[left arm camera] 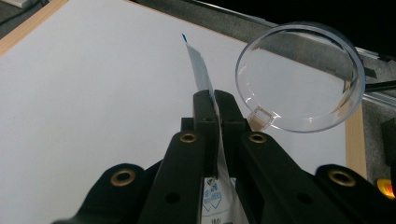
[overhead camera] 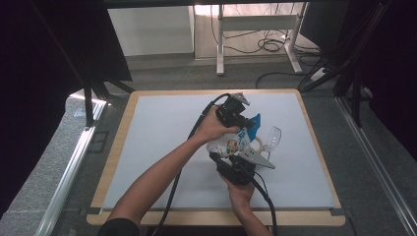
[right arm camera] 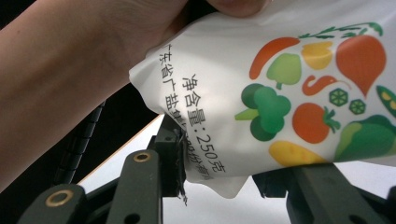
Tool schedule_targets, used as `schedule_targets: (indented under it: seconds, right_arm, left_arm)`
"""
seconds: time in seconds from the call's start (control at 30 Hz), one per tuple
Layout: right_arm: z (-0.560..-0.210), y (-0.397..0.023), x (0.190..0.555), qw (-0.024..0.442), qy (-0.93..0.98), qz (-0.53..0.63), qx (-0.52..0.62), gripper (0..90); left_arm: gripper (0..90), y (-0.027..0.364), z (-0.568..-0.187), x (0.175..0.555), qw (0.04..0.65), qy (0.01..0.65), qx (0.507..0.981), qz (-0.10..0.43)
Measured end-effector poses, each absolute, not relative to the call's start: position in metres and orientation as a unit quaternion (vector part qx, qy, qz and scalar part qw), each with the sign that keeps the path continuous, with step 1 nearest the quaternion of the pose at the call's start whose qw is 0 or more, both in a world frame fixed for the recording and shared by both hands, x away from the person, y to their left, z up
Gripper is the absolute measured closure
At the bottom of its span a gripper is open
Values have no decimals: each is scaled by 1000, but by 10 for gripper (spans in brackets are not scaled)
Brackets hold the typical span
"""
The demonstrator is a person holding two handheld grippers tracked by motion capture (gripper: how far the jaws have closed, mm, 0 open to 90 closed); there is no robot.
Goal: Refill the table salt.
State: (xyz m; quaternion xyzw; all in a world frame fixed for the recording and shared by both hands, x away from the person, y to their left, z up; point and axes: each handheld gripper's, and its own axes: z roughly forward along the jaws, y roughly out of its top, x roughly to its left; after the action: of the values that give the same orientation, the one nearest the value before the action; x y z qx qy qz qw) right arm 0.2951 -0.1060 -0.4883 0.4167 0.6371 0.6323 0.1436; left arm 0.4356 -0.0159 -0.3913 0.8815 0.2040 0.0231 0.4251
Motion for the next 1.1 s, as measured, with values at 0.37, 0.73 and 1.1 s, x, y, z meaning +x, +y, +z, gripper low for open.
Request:
schedule_targets:
  seconds: [0.37,0.73,1.1]
  right_arm:
    - [-488,-108,296,143,636,633,417,603]
    - [-487,-107,296,145,635,635,416,603]
    - [-487,-106,296,145,634,635,417,603]
  left_arm:
    - [896,-18,-391,437,425,203,882,23]
    - [896,-17,-389,436,423,201,883,26]
    - [896,-18,-389,436,420,200,885,28]
